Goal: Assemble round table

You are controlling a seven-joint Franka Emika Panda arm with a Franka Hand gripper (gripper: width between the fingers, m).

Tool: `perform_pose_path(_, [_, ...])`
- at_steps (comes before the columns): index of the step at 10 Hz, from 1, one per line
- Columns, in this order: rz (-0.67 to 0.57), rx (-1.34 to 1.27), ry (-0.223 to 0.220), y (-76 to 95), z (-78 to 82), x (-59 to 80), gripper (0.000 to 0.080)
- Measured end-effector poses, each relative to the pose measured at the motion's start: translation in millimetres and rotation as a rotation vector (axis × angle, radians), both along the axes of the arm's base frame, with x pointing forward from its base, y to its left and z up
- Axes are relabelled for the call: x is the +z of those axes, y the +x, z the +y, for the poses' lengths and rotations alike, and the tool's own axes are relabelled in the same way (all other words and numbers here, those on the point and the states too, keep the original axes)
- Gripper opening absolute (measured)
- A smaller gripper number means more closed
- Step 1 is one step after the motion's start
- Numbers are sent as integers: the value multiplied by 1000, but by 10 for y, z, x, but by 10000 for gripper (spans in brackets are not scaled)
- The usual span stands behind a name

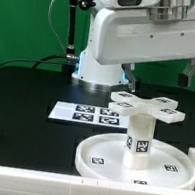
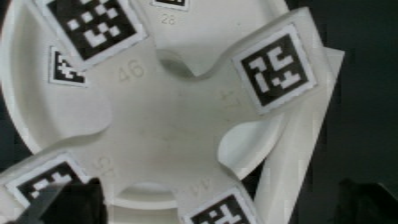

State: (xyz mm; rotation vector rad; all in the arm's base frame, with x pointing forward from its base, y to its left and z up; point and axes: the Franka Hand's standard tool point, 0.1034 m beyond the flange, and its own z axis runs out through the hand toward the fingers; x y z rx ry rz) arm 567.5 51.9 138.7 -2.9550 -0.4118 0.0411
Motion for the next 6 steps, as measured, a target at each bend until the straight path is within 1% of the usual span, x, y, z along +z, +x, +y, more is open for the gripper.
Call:
perform_pose_path(1, [-14, 103, 0, -1, -8, 0, 649])
perform_pose_path(3, [-44, 389, -44, 12, -27, 14, 649])
perform_pose_path(4, [-50, 491, -70, 26, -4, 28, 649])
perform_pose_path(5, [-60, 568, -86, 50, -6, 46, 649])
perform_pose_path(6, [-62, 602, -84, 49, -22, 38, 649])
